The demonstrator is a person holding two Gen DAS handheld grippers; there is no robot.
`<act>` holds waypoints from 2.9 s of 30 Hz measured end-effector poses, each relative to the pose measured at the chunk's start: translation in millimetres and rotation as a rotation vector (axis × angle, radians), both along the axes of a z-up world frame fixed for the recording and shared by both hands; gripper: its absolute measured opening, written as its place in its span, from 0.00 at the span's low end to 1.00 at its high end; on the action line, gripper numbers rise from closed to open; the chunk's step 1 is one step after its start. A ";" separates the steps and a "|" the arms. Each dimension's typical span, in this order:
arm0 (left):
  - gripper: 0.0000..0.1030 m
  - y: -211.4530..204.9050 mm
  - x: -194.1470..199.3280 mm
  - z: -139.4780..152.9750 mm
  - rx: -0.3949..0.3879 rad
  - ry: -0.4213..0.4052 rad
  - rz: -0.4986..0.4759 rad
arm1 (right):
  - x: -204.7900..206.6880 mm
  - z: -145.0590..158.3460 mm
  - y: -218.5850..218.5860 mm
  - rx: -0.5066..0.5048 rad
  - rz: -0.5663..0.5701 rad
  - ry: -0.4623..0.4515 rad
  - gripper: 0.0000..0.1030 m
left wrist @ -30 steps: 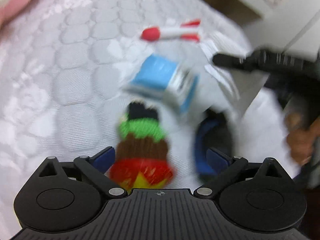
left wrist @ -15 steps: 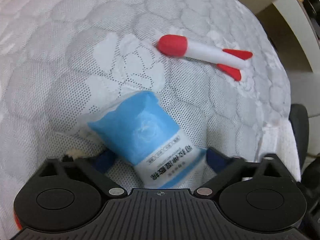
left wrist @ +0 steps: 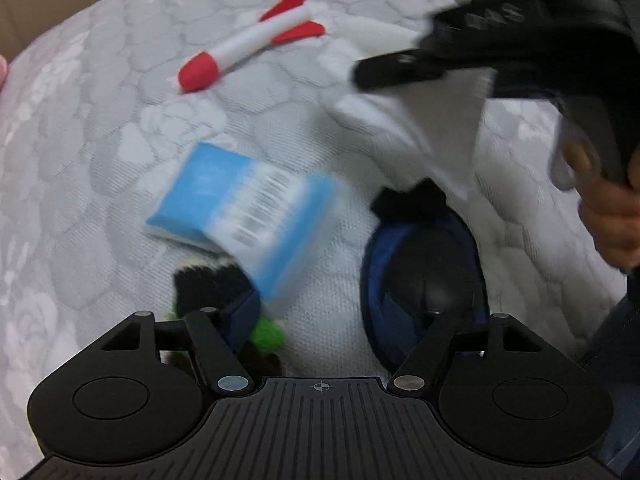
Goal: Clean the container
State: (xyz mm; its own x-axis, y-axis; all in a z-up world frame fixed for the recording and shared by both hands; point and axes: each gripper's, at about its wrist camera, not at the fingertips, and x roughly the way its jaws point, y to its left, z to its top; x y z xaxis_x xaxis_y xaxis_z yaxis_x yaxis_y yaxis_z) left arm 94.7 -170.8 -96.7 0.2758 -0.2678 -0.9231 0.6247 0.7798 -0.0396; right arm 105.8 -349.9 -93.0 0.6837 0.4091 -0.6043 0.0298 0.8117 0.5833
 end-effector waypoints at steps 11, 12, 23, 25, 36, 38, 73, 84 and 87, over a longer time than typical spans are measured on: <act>0.92 25.1 -5.0 12.7 0.089 -0.215 0.164 | -2.7 -6.0 5.7 -0.064 -0.011 0.046 0.16; 0.93 28.4 -3.9 12.1 0.103 -0.203 0.154 | -1.9 -6.6 6.0 -0.060 -0.008 0.048 0.16; 0.99 67.9 10.6 43.2 -0.036 -0.169 0.259 | -1.7 -6.4 7.7 -0.016 0.011 0.042 0.16; 0.99 66.2 17.2 18.4 0.126 -0.116 0.272 | -1.0 -7.5 13.0 -0.014 0.032 0.048 0.16; 0.99 42.1 28.8 38.7 -0.114 -0.021 0.445 | -2.6 -0.9 9.5 -0.026 -0.005 0.025 0.23; 0.99 29.1 49.2 26.2 -0.123 0.044 0.513 | -4.7 1.5 1.3 -0.018 -0.042 0.012 0.23; 0.97 73.9 -22.6 15.6 0.053 -0.100 0.143 | -34.0 -4.7 103.4 -0.275 0.324 0.023 0.08; 0.98 87.9 -22.1 6.6 -0.012 0.030 0.193 | -22.4 -14.7 119.9 -0.071 0.330 0.069 0.07; 0.99 88.2 -21.8 5.7 -0.007 0.034 0.196 | -17.7 -10.5 115.4 -0.115 0.304 0.049 0.08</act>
State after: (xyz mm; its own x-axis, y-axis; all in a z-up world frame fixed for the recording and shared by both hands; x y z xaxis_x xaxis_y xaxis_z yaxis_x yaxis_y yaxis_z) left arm 72.8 -82.7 -90.9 0.2918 -0.2187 -0.9311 0.4590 0.8861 -0.0643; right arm 88.2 -234.5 -103.5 0.5094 0.5175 -0.6876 -0.1983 0.8481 0.4914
